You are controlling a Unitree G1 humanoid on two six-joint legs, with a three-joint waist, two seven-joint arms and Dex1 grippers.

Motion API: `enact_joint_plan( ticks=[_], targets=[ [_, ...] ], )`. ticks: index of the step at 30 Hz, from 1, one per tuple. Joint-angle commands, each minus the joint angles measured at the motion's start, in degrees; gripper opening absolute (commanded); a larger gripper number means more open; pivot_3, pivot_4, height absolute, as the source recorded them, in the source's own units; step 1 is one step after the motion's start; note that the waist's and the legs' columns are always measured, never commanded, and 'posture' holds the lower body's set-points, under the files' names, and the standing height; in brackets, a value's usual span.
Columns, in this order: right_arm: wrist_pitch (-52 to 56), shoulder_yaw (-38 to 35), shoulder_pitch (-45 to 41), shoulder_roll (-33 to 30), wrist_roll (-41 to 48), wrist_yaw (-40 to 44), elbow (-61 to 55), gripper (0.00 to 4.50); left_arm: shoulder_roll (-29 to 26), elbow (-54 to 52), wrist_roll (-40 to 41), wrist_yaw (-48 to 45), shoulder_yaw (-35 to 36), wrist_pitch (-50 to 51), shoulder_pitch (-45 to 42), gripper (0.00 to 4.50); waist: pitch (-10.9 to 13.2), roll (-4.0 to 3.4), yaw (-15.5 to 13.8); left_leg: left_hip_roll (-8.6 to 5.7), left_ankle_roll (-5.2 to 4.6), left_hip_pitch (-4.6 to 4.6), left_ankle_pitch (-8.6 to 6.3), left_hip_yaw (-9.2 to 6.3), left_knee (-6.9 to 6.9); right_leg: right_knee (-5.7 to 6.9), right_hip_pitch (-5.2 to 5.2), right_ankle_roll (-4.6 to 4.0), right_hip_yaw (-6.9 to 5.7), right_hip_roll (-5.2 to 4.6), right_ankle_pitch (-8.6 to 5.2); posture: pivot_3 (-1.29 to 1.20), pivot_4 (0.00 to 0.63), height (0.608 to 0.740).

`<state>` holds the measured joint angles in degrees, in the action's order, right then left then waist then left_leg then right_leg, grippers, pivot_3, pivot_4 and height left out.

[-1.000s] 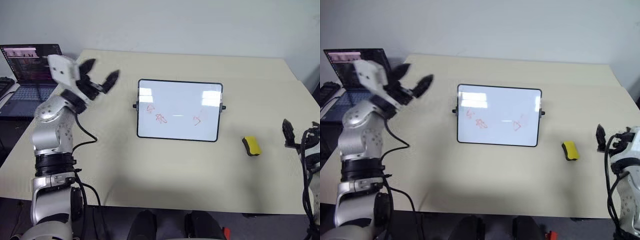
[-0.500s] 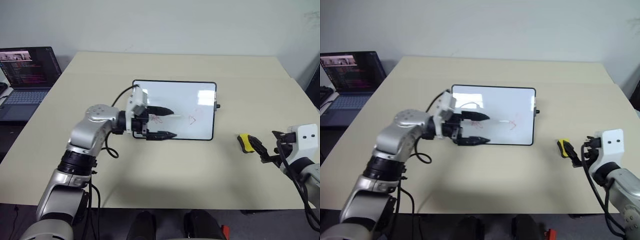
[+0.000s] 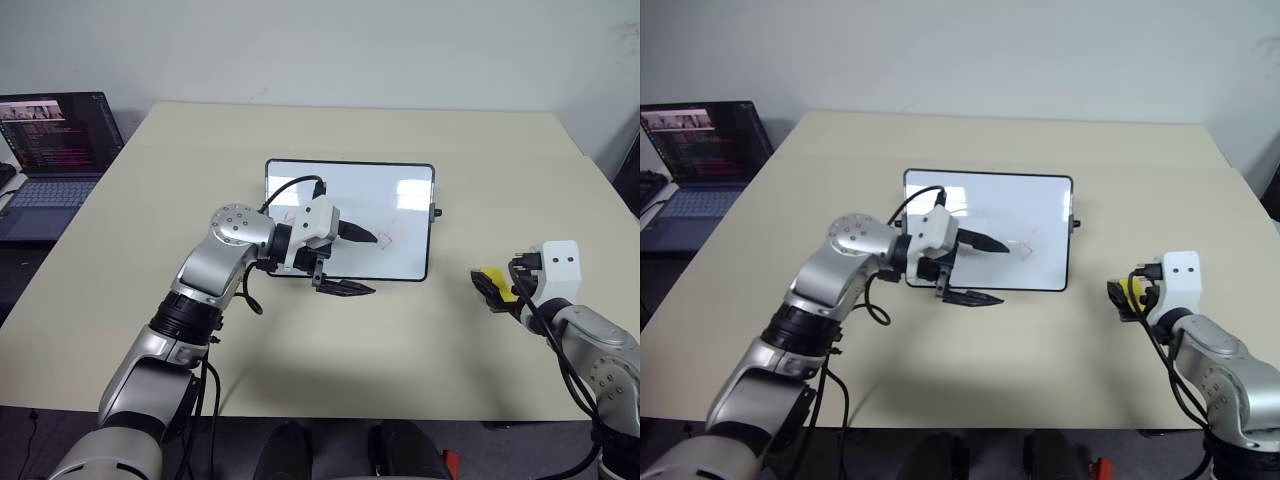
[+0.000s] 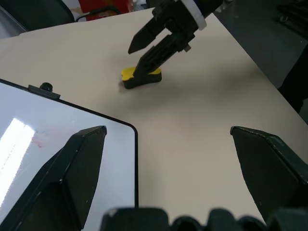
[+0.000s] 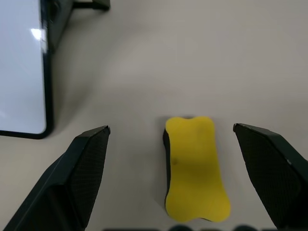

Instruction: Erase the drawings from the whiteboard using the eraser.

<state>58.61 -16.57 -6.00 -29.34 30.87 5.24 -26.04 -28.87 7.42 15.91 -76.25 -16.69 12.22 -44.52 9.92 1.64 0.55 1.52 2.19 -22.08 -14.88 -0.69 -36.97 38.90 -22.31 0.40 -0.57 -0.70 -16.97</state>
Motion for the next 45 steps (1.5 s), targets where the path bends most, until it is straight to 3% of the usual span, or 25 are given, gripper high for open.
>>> enact_joint_plan(
  ticks=[1, 18, 21, 29, 38, 45],
  targets=[
    [-2.83, -0.11, -1.92, -1.12, -2.07, 1.69, 2.14, 4.49, -0.04, -1.61, 0.17, -0.33, 0.74, 0.13, -0.8, 4.5, 0.0, 0.0, -0.02, 0.0, -0.01, 0.0, 0.0, 0.01, 0.0, 0.0, 0.0, 0.0, 0.01, 0.0, 0.0, 0.0, 0.15, 0.74],
    [-4.74, 0.62, -4.91, -1.83, -6.3, 7.11, 9.96, 4.49, -0.39, -2.37, -0.25, 1.02, 1.26, 0.83, -0.09, 4.5, 0.01, -0.01, -0.01, 0.02, -0.01, 0.0, -0.01, -0.01, -0.01, 0.02, 0.0, -0.02, 0.0, 0.0, 0.01, 0.0, 0.15, 0.74],
    [-4.77, 0.95, -5.22, -1.69, -7.0, 7.39, 10.51, 3.91, -0.4, -2.34, -0.36, 1.21, 1.38, 0.74, -0.03, 4.5, 0.01, -0.01, -0.02, 0.02, -0.01, 0.0, -0.01, 0.0, -0.01, 0.02, 0.0, -0.02, 0.0, 0.0, 0.01, 0.0, 0.15, 0.74],
    [-4.84, 2.13, -5.3, -1.43, -8.29, 8.29, 11.12, 1.21, -0.83, -2.49, -0.33, 2.09, 2.08, 0.55, 0.43, 4.5, 0.0, -0.01, -0.02, 0.02, -0.01, 0.01, -0.01, -0.01, -0.02, 0.03, 0.0, -0.02, 0.0, 0.0, 0.01, 0.0, 0.15, 0.74],
    [-6.15, 2.62, -4.8, -1.31, -10.1, 8.92, 10.96, 1.18, -1.75, -3.82, 0.65, 3.33, 2.94, 1.96, 2.39, 4.5, 0.0, -0.01, -0.01, 0.02, -0.01, 0.02, -0.01, 0.0, -0.03, 0.05, 0.0, -0.02, 0.02, 0.0, 0.01, 0.0, 0.15, 0.74],
    [-6.09, -0.53, -2.98, -1.87, -7.29, 10.91, 3.36, 1.18, -4.79, -7.82, 2.77, 5.02, 6.48, 6.7, 6.95, 4.5, 0.02, -0.03, 0.05, 0.05, -0.01, 0.02, -0.01, -0.02, -0.02, 0.06, -0.01, -0.02, 0.0, 0.0, 0.01, 0.0, 0.15, 0.74]
  ],
)
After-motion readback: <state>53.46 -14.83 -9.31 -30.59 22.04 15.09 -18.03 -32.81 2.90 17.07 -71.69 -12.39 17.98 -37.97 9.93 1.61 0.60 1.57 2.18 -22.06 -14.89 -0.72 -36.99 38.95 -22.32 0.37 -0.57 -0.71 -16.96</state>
